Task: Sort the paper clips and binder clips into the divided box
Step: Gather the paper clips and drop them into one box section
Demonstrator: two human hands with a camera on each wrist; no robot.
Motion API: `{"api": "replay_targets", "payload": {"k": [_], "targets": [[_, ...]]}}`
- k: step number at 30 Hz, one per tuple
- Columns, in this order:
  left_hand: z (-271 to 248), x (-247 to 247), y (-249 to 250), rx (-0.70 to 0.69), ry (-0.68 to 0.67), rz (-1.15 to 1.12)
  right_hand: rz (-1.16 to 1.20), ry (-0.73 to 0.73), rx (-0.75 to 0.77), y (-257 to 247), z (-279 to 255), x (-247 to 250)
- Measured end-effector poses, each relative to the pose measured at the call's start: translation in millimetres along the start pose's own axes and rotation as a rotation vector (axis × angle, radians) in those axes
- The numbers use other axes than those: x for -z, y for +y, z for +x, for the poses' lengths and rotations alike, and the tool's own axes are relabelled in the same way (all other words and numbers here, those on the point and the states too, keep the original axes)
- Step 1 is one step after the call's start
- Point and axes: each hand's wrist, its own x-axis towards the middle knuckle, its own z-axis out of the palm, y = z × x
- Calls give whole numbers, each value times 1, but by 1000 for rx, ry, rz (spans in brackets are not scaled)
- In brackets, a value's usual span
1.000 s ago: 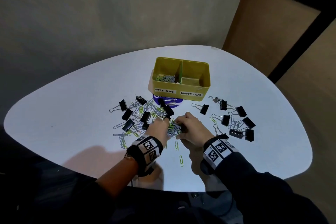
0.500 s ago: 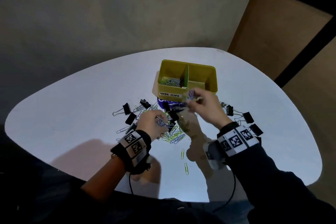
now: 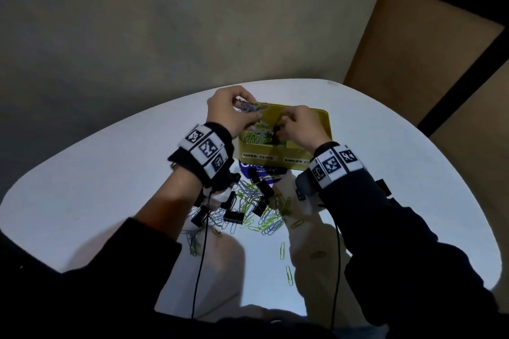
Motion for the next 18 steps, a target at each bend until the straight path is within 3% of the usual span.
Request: {"api": "replay_targets", "payload": {"k": [2, 5, 10, 12, 15, 18], "targets": [[6, -9, 2, 53, -83, 32, 52, 92, 13, 5, -13, 4], [6, -14, -8, 132, -279, 215, -166, 71, 54, 13, -37, 7], [-24, 4, -33, -75, -92, 471, -466, -314, 164, 30, -64, -17], [-44, 9, -44, -2, -229, 651, -572, -421, 173, 36, -70, -36], [-68, 6, -66, 143, -608, 964, -660, -408, 165, 45, -78, -61], [-76, 0, -86, 123, -680, 1076, -547, -326, 187, 53, -81, -70]]}}
